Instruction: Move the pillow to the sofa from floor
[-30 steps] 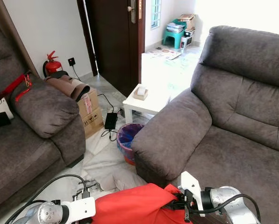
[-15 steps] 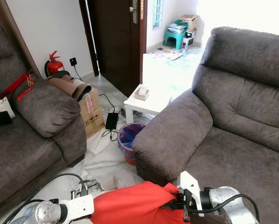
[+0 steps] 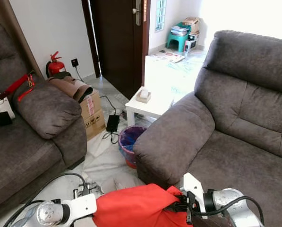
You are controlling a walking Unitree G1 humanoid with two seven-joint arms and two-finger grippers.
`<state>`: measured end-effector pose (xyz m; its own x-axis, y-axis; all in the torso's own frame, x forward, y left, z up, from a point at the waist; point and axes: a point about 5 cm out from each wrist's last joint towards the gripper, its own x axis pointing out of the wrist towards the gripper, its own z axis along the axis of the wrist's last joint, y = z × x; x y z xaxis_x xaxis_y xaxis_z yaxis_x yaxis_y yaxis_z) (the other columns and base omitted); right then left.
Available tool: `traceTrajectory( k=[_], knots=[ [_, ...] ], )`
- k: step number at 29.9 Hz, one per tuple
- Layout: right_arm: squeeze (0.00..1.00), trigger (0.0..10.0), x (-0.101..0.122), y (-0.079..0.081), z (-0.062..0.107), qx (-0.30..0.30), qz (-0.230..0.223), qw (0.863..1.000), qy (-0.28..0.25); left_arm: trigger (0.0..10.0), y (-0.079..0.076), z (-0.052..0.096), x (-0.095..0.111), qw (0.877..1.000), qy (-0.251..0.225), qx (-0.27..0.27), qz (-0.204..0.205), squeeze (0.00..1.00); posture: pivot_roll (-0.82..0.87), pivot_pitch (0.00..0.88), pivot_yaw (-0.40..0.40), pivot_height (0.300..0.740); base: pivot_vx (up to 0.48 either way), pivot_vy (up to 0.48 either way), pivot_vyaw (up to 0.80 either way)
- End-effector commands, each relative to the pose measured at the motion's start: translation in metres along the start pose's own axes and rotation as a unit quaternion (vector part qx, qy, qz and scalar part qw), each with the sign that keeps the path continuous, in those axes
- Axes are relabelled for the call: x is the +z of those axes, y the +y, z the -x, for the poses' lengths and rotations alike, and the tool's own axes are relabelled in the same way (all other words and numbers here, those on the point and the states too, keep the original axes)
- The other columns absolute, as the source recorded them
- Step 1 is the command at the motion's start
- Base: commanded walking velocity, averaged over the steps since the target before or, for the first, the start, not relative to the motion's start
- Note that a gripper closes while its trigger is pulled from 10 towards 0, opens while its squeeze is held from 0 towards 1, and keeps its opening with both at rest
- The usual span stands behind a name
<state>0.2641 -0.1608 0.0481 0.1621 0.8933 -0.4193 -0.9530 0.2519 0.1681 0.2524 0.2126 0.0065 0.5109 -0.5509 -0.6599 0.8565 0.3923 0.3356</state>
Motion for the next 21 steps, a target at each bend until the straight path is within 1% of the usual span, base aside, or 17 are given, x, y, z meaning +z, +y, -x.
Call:
traceTrajectory(
  k=[1,2,3,5,7,8,9,10,11,12,13,14,15,16,18,19,21],
  knots=[
    [0.00,10.0,0.022,-0.004,-0.004,0.000,0.035,0.999,-0.042,0.0,0.010,-0.002,0.017,0.998,-0.057,0.031,0.024,0.00,0.12,0.000,-0.005,0.740,0.000,0.000,0.00],
    [0.00,10.0,0.024,-0.004,-0.006,-0.001,0.035,0.998,-0.045,0.0,0.014,-0.003,0.025,0.994,-0.087,0.052,0.049,0.00,0.12,0.000,-0.005,0.740,0.000,0.000,0.00],
    [0.00,10.0,0.024,-0.004,-0.006,-0.001,0.035,0.998,-0.045,0.0,0.014,-0.003,0.025,0.994,-0.087,0.052,0.049,0.00,0.12,0.000,-0.005,0.740,0.000,0.000,0.00],
    [0.00,10.0,0.024,-0.003,-0.007,0.000,0.037,0.998,-0.047,0.0,0.016,-0.004,0.031,0.990,-0.109,0.066,0.062,0.00,0.12,0.000,-0.005,0.740,0.000,0.000,0.00],
    [0.00,10.0,0.024,-0.002,-0.009,-0.006,0.037,0.998,-0.050,0.0,0.021,-0.006,0.039,0.985,-0.127,0.099,0.069,0.00,0.11,0.000,-0.003,0.740,0.000,0.000,0.00],
    [0.00,10.0,0.023,-0.002,-0.010,-0.010,0.036,0.998,-0.052,0.0,0.024,-0.006,0.044,0.980,-0.141,0.118,0.078,0.00,0.11,0.000,-0.002,0.740,0.000,0.000,0.00],
    [0.00,10.0,0.023,-0.004,-0.011,-0.036,0.038,0.997,-0.056,4.4,0.030,-0.006,0.054,0.968,-0.171,0.150,0.105,0.00,0.11,0.000,-0.003,0.740,0.000,0.000,0.00],
    [0.00,10.0,0.023,-0.007,-0.012,-0.061,0.036,0.996,-0.058,7.6,0.033,-0.007,0.060,0.961,-0.186,0.162,0.123,0.00,0.11,0.000,-0.003,0.740,0.000,0.000,0.00],
    [0.00,10.0,0.024,-0.011,-0.013,-0.096,0.034,0.993,-0.064,10.0,0.036,-0.008,0.068,0.951,-0.207,0.183,0.141,0.00,0.11,0.000,-0.004,0.740,0.000,0.000,0.00],
    [0.00,10.0,0.024,-0.016,-0.013,-0.143,0.027,0.986,-0.075,10.0,0.039,-0.008,0.078,0.934,-0.236,0.210,0.168,0.00,0.11,0.000,-0.004,0.740,0.000,0.000,0.00],
    [0.00,10.0,0.024,-0.020,-0.013,-0.179,0.015,0.981,-0.080,10.0,0.039,-0.010,0.085,0.925,-0.252,0.220,0.181,0.00,0.11,0.000,-0.006,0.740,0.000,0.000,0.00],
    [0.00,10.0,0.023,-0.023,-0.013,-0.201,0.006,0.976,-0.083,10.0,0.038,-0.010,0.089,0.919,-0.262,0.224,0.190,0.00,0.11,0.000,-0.006,0.740,0.000,0.000,0.00],
    [0.00,10.0,0.022,-0.026,-0.012,-0.244,-0.009,0.965,-0.094,10.0,0.036,-0.012,0.098,0.907,-0.279,0.245,0.201,0.00,0.11,0.000,-0.005,0.740,0.000,0.000,0.00],
    [0.00,10.0,0.021,-0.028,-0.011,-0.268,-0.031,0.957,-0.107,10.0,0.035,-0.014,0.102,0.900,-0.283,0.256,0.210,0.00,0.10,0.000,-0.005,0.740,0.000,0.000,0.00],
    [0.00,10.0,0.023,-0.026,-0.012,-0.301,-0.065,0.940,-0.146,10.0,0.030,-0.019,0.110,0.889,-0.290,0.272,0.226,0.00,0.10,0.000,-0.004,0.740,0.000,0.000,0.00],
    [0.00,10.0,0.023,-0.024,-0.012,-0.311,-0.077,0.934,-0.155,10.0,0.028,-0.021,0.112,0.888,-0.287,0.277,0.229,0.00,0.10,0.000,-0.004,0.740,0.000,0.000,0.00],
    [0.00,10.0,0.022,-0.022,-0.014,-0.330,-0.085,0.926,-0.161,10.0,0.026,-0.022,0.113,0.892,-0.276,0.283,0.220,0.00,0.09,0.000,-0.001,0.740,0.000,0.000,0.00]
  ],
)
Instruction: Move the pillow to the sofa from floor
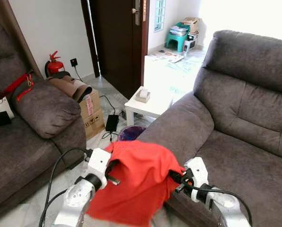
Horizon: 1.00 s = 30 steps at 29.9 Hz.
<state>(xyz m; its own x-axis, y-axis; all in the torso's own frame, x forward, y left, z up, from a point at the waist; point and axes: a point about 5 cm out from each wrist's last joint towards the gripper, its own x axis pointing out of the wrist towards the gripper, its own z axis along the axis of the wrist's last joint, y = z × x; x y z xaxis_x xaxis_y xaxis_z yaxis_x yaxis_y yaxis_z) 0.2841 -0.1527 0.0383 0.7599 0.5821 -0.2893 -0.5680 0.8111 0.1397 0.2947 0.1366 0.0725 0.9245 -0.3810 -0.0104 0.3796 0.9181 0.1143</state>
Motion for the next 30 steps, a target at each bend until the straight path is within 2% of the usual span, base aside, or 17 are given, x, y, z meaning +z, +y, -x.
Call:
traceTrajectory(
  k=[1,5,7,10,16,21,25,30],
  knots=[
    [0.00,10.0,0.021,0.007,-0.005,-0.013,0.009,0.999,-0.051,10.0,-0.009,-0.003,0.003,1.000,0.004,-0.004,-0.022,0.00,0.09,0.000,-0.001,0.740,0.000,0.000,0.00],
    [0.00,10.0,0.021,0.008,-0.007,-0.055,-0.010,0.996,-0.066,10.0,-0.007,0.001,0.002,0.999,0.015,0.011,-0.030,0.00,0.09,0.000,0.003,0.740,0.000,0.000,0.00],
    [0.00,10.0,0.022,0.003,-0.007,-0.097,-0.029,0.993,-0.066,10.0,-0.004,0.004,0.005,0.999,0.014,0.020,-0.040,0.00,0.10,0.000,0.000,0.740,0.000,0.000,-0.23],
    [0.00,10.0,0.021,-0.003,-0.006,-0.131,-0.060,0.987,-0.067,10.0,0.002,0.006,0.007,0.998,0.014,0.032,-0.043,0.00,0.10,0.000,0.000,0.740,0.000,0.000,-0.77],
    [0.00,10.0,0.021,-0.003,-0.006,-0.140,-0.052,0.987,-0.062,10.0,0.012,0.009,0.009,0.996,0.021,0.057,-0.061,0.00,0.11,0.000,0.003,0.740,0.000,0.000,-0.76],
    [0.00,10.0,0.020,-0.009,-0.005,-0.164,-0.051,0.983,-0.057,10.0,0.017,0.008,0.010,0.992,0.026,0.073,-0.097,0.00,0.11,0.000,0.006,0.740,0.000,0.000,-0.76],
    [0.00,10.0,0.022,-0.014,-0.003,-0.178,-0.055,0.981,-0.060,10.0,0.019,0.006,0.010,0.992,0.028,0.081,-0.096,0.00,0.10,0.000,0.005,0.740,0.000,-0.293,-0.77],
    [0.00,10.0,0.021,-0.015,-0.003,-0.190,-0.048,0.979,-0.054,10.0,0.020,0.006,0.010,0.993,0.026,0.077,-0.091,0.00,0.10,0.000,0.003,0.740,0.000,0.000,-0.77]
  ],
)
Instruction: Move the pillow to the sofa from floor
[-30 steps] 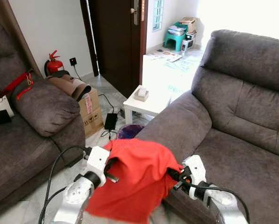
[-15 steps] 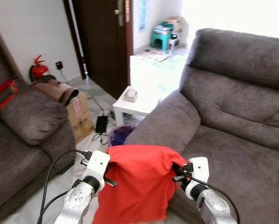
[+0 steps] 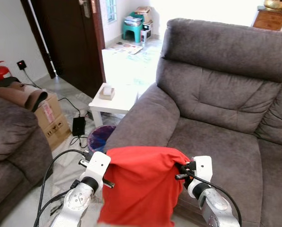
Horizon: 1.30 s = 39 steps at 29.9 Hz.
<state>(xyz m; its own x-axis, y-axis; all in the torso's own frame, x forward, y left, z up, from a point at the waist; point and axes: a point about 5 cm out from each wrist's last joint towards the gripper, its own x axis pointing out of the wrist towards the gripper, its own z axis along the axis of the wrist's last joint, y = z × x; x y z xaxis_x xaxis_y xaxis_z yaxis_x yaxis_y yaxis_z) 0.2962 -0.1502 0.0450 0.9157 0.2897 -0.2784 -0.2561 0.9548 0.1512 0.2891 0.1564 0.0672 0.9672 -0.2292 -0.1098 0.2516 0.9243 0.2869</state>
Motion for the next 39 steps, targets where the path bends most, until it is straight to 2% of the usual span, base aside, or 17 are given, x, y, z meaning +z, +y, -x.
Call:
traceTrajectory(
  k=[1,5,20,29,35,39],
  knots=[
    [0.00,10.0,0.012,-0.011,0.001,-0.027,0.002,0.999,-0.026,10.0,0.007,-0.005,0.017,0.999,-0.037,0.016,-0.005,0.00,0.11,0.000,0.001,0.740,0.000,0.000,-0.77],
    [0.00,10.0,0.012,-0.012,0.000,-0.033,0.000,0.999,-0.026,10.0,0.013,-0.004,0.014,0.999,-0.030,0.033,-0.013,0.00,0.11,0.000,-0.001,0.740,0.000,0.000,-0.77],
    [0.00,10.0,0.013,-0.011,-0.002,-0.033,0.012,0.999,-0.029,10.0,0.016,-0.003,0.015,0.998,-0.033,0.041,-0.021,0.00,0.11,0.000,-0.007,0.740,0.000,0.000,-0.77],
    [0.00,10.0,0.016,-0.009,-0.005,-0.035,0.012,0.999,-0.037,10.0,0.019,-0.003,0.014,0.998,-0.033,0.048,-0.026,0.00,0.12,0.000,-0.007,0.740,0.000,-0.394,0.00],
    [0.00,10.0,0.018,-0.016,-0.006,-0.060,0.008,0.997,-0.037,10.0,0.020,-0.002,0.013,0.998,-0.031,0.049,-0.025,0.00,0.12,0.000,-0.007,0.740,0.000,-0.438,0.00],
    [0.00,10.0,0.018,-0.017,-0.006,-0.063,0.008,0.997,-0.038,10.0,0.020,-0.002,0.013,0.998,-0.031,0.050,-0.025,0.00,0.12,0.000,-0.006,0.740,0.000,-0.454,-0.78]
  ],
)
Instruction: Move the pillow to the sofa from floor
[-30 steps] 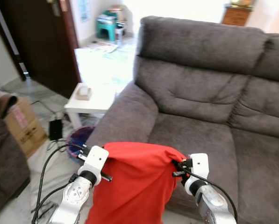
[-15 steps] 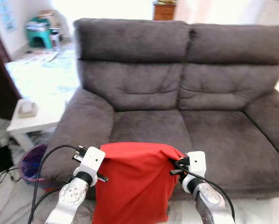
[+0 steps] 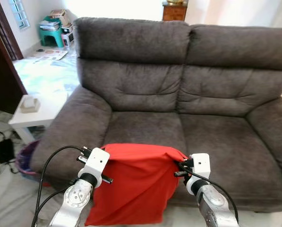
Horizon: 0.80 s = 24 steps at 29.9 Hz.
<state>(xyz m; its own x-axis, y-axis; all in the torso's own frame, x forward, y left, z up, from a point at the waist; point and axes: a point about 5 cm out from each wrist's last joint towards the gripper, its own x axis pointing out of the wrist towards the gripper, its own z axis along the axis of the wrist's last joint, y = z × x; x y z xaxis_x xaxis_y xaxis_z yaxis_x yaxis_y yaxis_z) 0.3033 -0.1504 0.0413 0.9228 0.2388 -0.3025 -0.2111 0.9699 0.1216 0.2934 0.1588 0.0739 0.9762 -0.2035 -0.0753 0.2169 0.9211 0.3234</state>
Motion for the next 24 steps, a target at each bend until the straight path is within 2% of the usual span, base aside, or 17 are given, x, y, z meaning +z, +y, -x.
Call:
traceTrajectory(
  k=[1,24],
  knots=[
    [0.00,10.0,0.0186,-0.0151,0.0014,-0.036,-0.002,0.998,-0.047,10.0,0.0155,0.0003,0.0062,0.999,-0.018,0.032,-0.007,0.00,0.12,0.000,-0.006,0.740,0.000,-0.454,-0.79],
    [0.00,10.0,0.0226,-0.0118,-0.0015,-0.032,0.001,0.997,-0.066,10.0,0.0237,-0.0016,0.0079,0.999,-0.021,0.042,-0.005,0.00,0.12,0.000,0.002,0.740,0.000,-0.455,-0.03]
  ],
)
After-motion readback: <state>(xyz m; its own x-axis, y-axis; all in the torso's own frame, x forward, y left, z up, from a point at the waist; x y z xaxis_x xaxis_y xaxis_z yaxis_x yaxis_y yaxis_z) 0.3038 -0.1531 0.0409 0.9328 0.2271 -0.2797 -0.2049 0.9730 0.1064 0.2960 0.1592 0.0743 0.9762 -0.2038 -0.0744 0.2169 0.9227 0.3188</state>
